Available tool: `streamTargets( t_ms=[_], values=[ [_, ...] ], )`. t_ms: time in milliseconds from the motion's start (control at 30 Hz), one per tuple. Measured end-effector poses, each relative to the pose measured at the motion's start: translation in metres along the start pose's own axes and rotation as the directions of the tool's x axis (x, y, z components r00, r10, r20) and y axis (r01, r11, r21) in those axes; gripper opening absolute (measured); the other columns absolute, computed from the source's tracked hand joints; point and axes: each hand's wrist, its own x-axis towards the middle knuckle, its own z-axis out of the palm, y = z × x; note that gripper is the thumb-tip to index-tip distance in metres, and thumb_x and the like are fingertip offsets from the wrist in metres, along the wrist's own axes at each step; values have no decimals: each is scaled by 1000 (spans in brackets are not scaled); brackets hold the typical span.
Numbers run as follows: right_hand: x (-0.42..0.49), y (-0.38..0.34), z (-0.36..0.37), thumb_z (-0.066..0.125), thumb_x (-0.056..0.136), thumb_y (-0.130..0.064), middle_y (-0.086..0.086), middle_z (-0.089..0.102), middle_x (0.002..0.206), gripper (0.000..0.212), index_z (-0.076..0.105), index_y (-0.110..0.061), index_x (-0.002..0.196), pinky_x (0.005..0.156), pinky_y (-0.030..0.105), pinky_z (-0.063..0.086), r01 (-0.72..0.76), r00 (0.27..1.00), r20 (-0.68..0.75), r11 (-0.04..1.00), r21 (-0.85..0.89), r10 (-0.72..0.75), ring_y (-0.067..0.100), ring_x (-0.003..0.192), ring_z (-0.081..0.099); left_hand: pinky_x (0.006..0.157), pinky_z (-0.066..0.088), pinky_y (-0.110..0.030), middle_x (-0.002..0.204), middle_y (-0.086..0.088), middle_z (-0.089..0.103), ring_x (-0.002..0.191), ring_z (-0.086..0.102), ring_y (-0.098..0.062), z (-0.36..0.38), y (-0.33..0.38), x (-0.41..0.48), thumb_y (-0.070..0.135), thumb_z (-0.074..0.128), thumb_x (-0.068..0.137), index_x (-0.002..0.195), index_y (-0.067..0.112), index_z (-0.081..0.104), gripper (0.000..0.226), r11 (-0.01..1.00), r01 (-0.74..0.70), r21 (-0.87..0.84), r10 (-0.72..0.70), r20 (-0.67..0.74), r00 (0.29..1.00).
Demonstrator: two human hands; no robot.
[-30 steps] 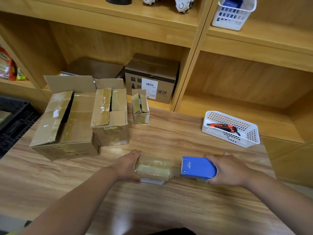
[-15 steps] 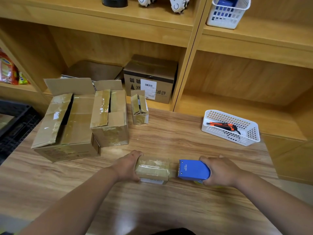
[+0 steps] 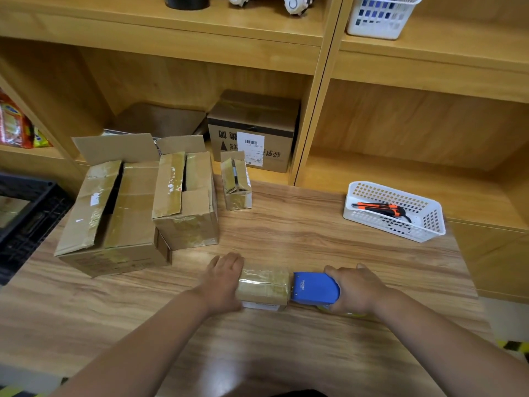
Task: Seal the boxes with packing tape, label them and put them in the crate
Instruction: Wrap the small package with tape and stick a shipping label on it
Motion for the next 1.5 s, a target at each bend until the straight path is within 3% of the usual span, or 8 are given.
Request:
streamTargets(
  t_ms=[167, 433, 633, 800, 900, 1167, 1367, 1500],
  values=[
    [3, -4, 1, 59, 70, -60, -9, 62, 91, 42, 42, -34, 98, 81, 32, 29, -5, 1000, -24, 1000, -6, 5, 15, 84, 58, 117, -7, -49, 157, -8, -1, 145, -7, -26, 4, 41, 8, 54, 61, 76, 149, 8, -4, 108, 973, -108, 206, 110, 1, 994],
    [-10, -3, -4, 60, 70, -56, -10, 61, 90, 39, 41, -34, 96, 81, 30, 29, -38, 999, -32, 998, 41, 39, 14, 81, 56, 113, -2, -59, 136, -10, 30, 132, 27, -29, 4, 65, 26, 36, 68, 76, 147, 14, 14, 92, 991, -121, 64, 121, 2, 993],
    [-31, -5, -24, 69, 69, -54, -15, 62, 91, 45, 46, -34, 101, 81, 23, 29, -35, 997, -60, 956, 292, 55, 7, 76, 51, 117, 11, -44, 119, 8, 36, 117, 36, -13, -10, 34, 19, 39, 78, 59, 135, 21, 34, 90, 929, -155, -337, 137, -74, 988],
    [-33, -16, -45, 70, 63, -58, -21, 63, 88, 48, 47, -36, 99, 84, 23, 34, 12, 992, -120, 950, 311, 27, 3, 78, 56, 85, 38, -5, 121, 7, 44, 108, 46, -7, -22, 19, 8, 16, 83, 57, 132, 26, 35, 89, 738, -100, -667, 99, -40, 994],
    [-32, -26, -55, 69, 60, -56, -17, 63, 86, 49, 48, -34, 98, 72, 20, 32, 21, 995, -100, 952, 307, 10, 6, 80, 58, 80, 45, -12, 112, 7, 50, 102, 52, -7, -23, 17, -1, 6, 80, 62, 125, 31, 33, 82, 644, -57, -763, 91, 2, 996],
    [-21, -59, -57, 67, 64, -54, -14, 62, 91, 47, 45, -32, 99, 85, 27, 35, 22, 998, -65, 974, 226, -7, 11, 84, 57, 88, 47, -16, 119, 5, 53, 110, 55, -7, -6, -1, -10, 3, 80, 62, 128, 29, 29, 87, 558, -37, -829, 72, 4, 997],
    [-18, -73, -61, 68, 66, -53, -15, 59, 87, 45, 45, -32, 98, 74, 25, 31, 17, 998, -71, 977, 211, -2, 13, 82, 54, 89, 29, 1, 133, 17, 34, 125, 34, 2, -2, -4, -18, 16, 82, 67, 145, 27, 22, 99, 524, -59, -850, -3, -70, 998],
    [-18, -80, -64, 69, 65, -51, -13, 59, 86, 46, 47, -30, 100, 66, 21, 28, 13, 998, -69, 977, 215, 2, 15, 84, 55, 96, 22, 2, 136, 15, 35, 131, 33, -2, 1, -8, -17, 15, 75, 75, 140, 27, 35, 77, 605, -139, -784, 30, -152, 988]
  ],
)
